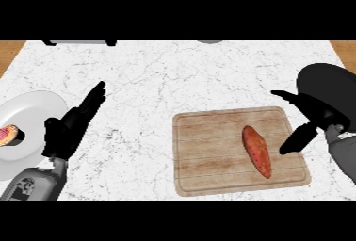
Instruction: Pick the sweet potato from the cutting board and place it in the pan
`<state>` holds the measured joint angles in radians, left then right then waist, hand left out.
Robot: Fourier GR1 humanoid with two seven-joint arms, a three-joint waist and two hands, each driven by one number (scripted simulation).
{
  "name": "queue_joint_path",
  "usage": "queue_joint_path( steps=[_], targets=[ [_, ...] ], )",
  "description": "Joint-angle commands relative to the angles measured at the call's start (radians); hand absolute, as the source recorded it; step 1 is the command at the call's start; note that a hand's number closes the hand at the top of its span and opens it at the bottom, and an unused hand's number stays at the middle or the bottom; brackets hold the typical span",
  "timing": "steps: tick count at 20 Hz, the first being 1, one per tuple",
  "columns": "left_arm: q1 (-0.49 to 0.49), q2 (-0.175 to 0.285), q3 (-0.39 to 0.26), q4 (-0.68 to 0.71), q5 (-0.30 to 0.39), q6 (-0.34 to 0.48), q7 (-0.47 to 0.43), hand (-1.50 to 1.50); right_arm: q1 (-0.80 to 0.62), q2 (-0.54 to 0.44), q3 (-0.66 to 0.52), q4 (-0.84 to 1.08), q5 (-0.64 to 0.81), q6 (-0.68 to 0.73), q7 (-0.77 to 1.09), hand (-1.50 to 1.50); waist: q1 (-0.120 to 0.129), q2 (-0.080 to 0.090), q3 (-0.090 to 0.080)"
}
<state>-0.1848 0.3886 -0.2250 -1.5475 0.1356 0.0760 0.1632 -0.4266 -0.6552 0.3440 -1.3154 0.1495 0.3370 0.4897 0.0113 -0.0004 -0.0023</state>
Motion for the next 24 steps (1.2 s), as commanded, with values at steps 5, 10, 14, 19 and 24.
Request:
queue_joint_path(
  steps=[5, 10, 14, 19, 24],
  targets=[
    [-0.004, -0.03, -0.024, 0.011, -0.037, 0.011, -0.005, 0.0, -0.238, 0.087, 0.097, 0.062, -0.153, 0.404, 0.372, -1.5, 0.02, 0.004, -0.001],
    [-0.023, -0.045, -0.011, 0.019, -0.039, 0.002, 0.005, 0.0, -0.321, 0.181, 0.09, 0.114, -0.27, 0.499, 0.56, -1.5, -0.002, 0.0, 0.001],
    [0.035, -0.045, -0.004, -0.006, -0.06, 0.011, -0.005, 0.0, -0.3, 0.17, 0.11, 0.062, -0.278, 0.488, 0.62, -1.5, -0.011, -0.005, 0.001],
    [0.054, -0.009, 0.033, -0.018, -0.04, -0.049, -0.022, 0.0, -0.256, 0.193, 0.168, 0.036, -0.206, 0.419, 0.624, -1.5, -0.007, -0.002, 0.001],
    [0.015, -0.074, 0.009, -0.008, -0.095, 0.007, 0.003, 0.0, -0.181, 0.156, 0.201, -0.02, -0.161, 0.4, 0.598, -1.5, -0.018, -0.002, 0.002]
  ],
)
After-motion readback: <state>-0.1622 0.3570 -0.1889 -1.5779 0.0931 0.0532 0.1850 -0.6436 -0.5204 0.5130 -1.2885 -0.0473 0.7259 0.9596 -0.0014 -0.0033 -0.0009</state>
